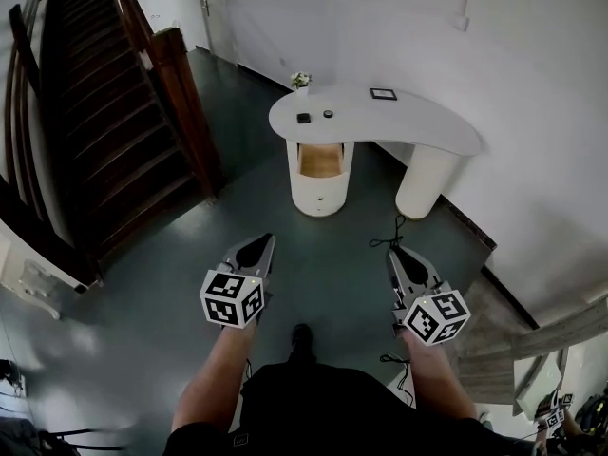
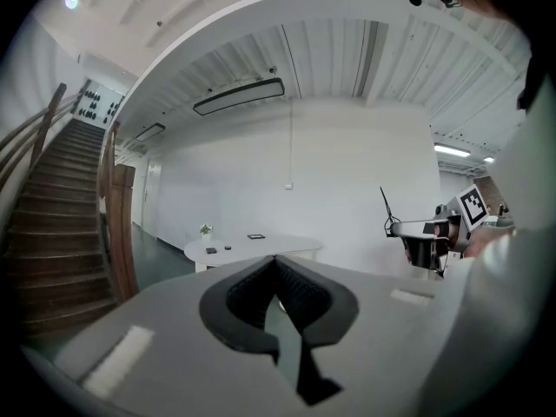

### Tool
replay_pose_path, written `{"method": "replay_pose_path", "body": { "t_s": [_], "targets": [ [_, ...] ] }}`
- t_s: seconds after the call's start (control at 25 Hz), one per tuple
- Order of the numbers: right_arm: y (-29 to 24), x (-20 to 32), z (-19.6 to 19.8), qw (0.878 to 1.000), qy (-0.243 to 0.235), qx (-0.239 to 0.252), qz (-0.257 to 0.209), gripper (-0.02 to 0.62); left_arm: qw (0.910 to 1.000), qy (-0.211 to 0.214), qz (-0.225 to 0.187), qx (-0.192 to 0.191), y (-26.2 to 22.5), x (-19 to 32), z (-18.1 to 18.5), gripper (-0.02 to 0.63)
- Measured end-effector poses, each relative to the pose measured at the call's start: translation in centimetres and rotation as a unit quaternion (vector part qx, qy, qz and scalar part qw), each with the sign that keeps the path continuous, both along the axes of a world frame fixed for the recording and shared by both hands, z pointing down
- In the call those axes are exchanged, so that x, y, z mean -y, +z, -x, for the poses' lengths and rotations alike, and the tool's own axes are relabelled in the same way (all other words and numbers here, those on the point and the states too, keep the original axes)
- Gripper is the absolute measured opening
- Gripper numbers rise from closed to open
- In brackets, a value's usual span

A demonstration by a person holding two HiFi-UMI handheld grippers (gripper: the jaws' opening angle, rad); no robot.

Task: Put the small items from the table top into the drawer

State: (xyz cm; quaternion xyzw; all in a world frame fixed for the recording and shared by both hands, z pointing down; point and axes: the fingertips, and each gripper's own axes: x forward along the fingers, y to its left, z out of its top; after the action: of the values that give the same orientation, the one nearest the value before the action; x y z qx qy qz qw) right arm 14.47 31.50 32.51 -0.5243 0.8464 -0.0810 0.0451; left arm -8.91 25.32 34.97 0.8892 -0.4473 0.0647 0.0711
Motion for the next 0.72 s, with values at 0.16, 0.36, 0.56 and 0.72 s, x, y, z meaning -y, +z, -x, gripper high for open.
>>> {"method": "replay_pose_path", "body": {
  "t_s": [0.16, 0.36, 0.56, 0.72],
  "targets": [
    [0.5, 4.7, 0.1, 1.0, 0.004, -0.004, 0.008, 0.031, 0.9999, 0.014, -0.003, 0.005, 0.1, 4.6, -0.5, 0.011],
    [1.0, 10.4, 1.2, 1.0, 0.006, -0.013, 0.021, 0.031, 0.9997, 0.024, -0.001, 0.007, 0.5, 10.4, 0.2, 0.011],
    [1.9, 15.6, 2.5, 0.999, 0.006, -0.023, 0.043, 0.032, 0.9993, 0.034, 0.013, -0.001, 1.8, 15.6, 0.8, 0.011],
    [2.4, 19.3, 4.1, 0.998, 0.006, -0.026, 0.055, 0.032, 0.9988, 0.04, 0.029, -0.009, 3.2, 19.1, 1.8, 0.011]
  ]
}}
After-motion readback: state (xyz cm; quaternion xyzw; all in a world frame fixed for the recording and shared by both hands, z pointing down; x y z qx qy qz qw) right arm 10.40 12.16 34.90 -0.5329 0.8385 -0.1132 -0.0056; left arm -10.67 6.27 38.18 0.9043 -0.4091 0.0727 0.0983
